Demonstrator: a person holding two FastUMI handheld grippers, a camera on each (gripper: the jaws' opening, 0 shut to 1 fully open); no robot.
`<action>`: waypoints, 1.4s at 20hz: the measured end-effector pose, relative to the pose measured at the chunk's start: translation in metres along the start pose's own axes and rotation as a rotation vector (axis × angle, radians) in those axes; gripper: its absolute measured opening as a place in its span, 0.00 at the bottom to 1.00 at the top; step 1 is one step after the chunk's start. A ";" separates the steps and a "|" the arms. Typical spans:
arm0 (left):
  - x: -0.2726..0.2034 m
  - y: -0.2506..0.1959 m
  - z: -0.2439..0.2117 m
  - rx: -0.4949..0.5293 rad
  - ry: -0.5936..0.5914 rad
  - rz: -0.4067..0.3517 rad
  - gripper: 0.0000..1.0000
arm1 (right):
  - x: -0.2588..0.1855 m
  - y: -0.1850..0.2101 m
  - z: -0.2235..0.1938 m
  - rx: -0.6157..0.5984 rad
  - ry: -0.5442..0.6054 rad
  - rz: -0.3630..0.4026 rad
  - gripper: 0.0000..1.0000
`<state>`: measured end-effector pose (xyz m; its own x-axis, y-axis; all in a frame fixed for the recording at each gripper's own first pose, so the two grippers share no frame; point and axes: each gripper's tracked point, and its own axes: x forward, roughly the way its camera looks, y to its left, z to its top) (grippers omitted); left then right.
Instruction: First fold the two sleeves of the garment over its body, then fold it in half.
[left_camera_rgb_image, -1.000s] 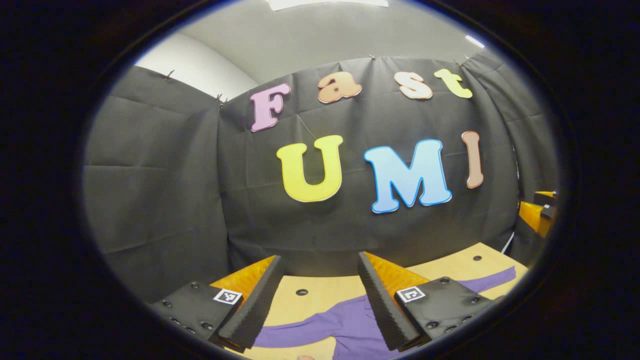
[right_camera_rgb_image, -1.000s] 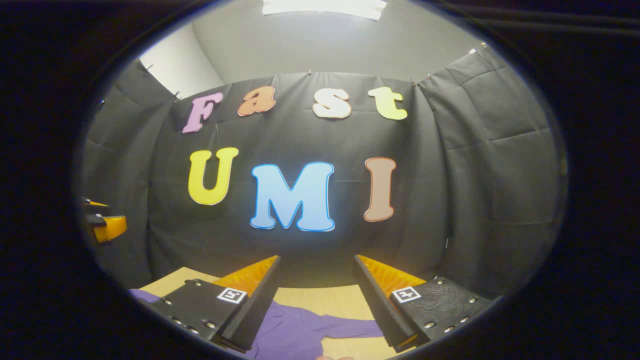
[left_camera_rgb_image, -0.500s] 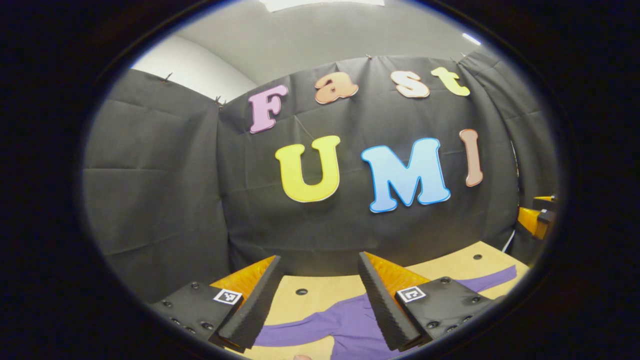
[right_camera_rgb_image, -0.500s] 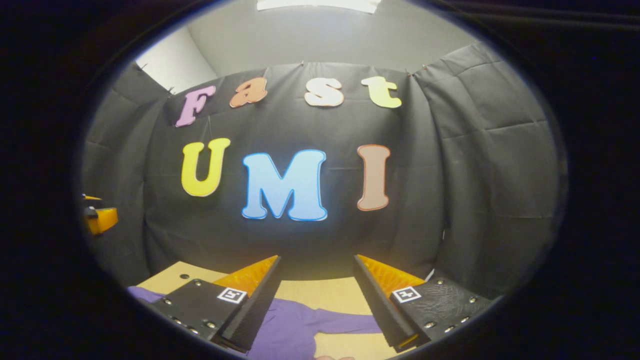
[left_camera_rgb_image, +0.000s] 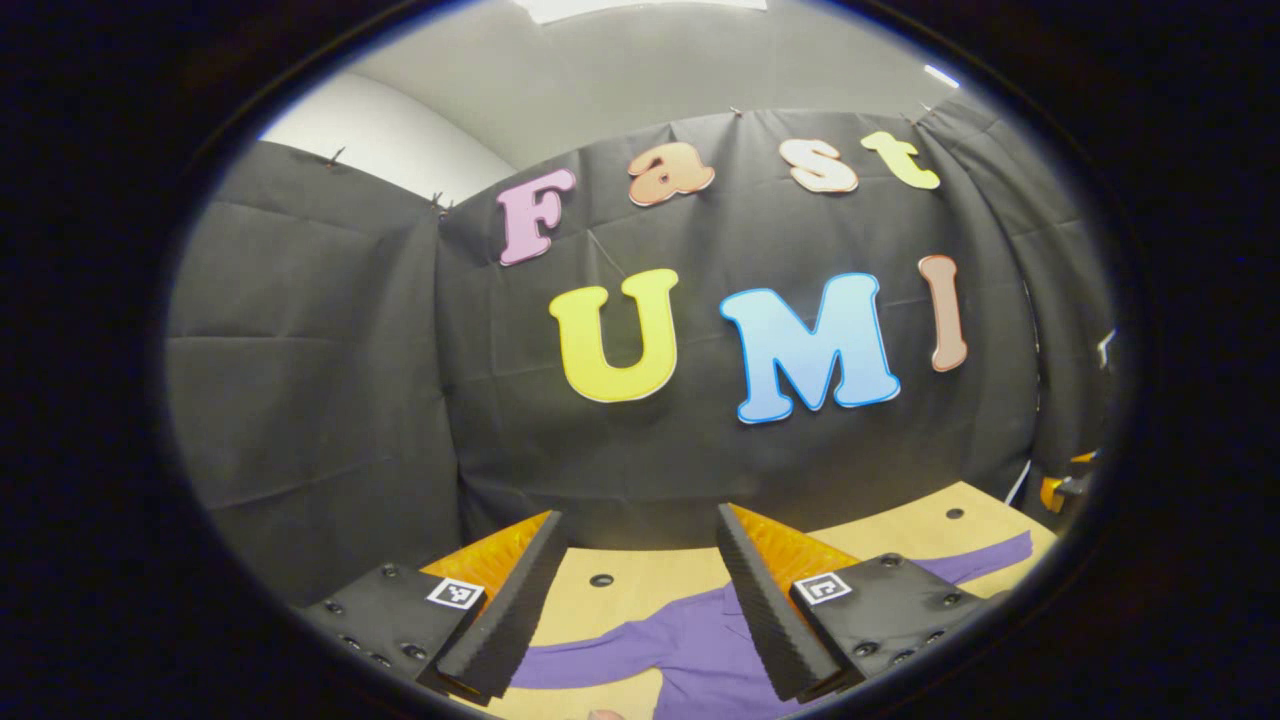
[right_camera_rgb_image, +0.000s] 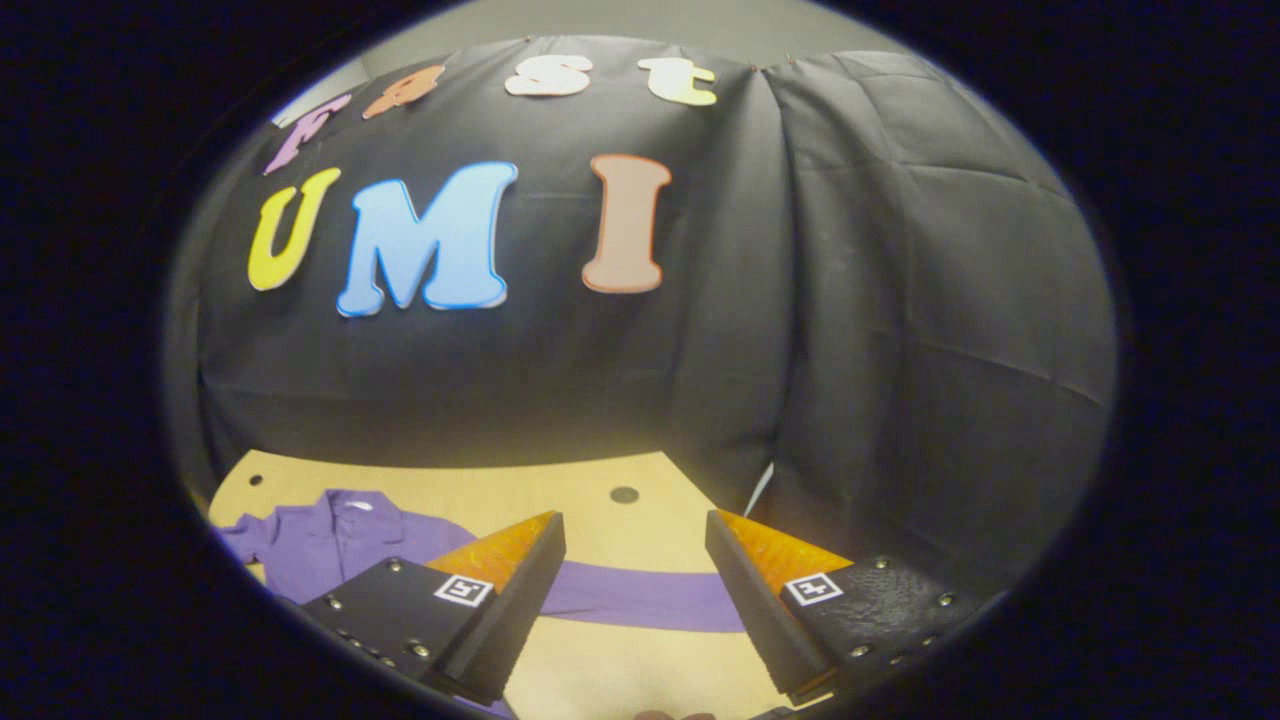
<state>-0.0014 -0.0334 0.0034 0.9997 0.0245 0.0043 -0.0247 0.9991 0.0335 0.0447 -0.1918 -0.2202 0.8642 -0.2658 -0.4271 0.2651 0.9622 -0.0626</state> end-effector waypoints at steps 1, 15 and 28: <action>-0.001 0.000 -0.002 -0.003 0.008 0.007 0.96 | 0.012 -0.011 -0.017 0.008 0.042 -0.010 0.90; -0.009 0.011 -0.025 0.005 0.091 0.155 0.96 | 0.120 -0.078 -0.175 0.042 0.475 -0.066 0.91; -0.014 0.009 -0.043 -0.026 0.138 0.225 0.96 | 0.120 -0.068 -0.211 0.084 0.572 -0.028 0.93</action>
<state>-0.0153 -0.0229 -0.0392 0.9601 0.2489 -0.1275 -0.2482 0.9685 0.0219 0.0403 -0.2768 -0.4579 0.4942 -0.1948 -0.8473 0.3383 0.9408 -0.0189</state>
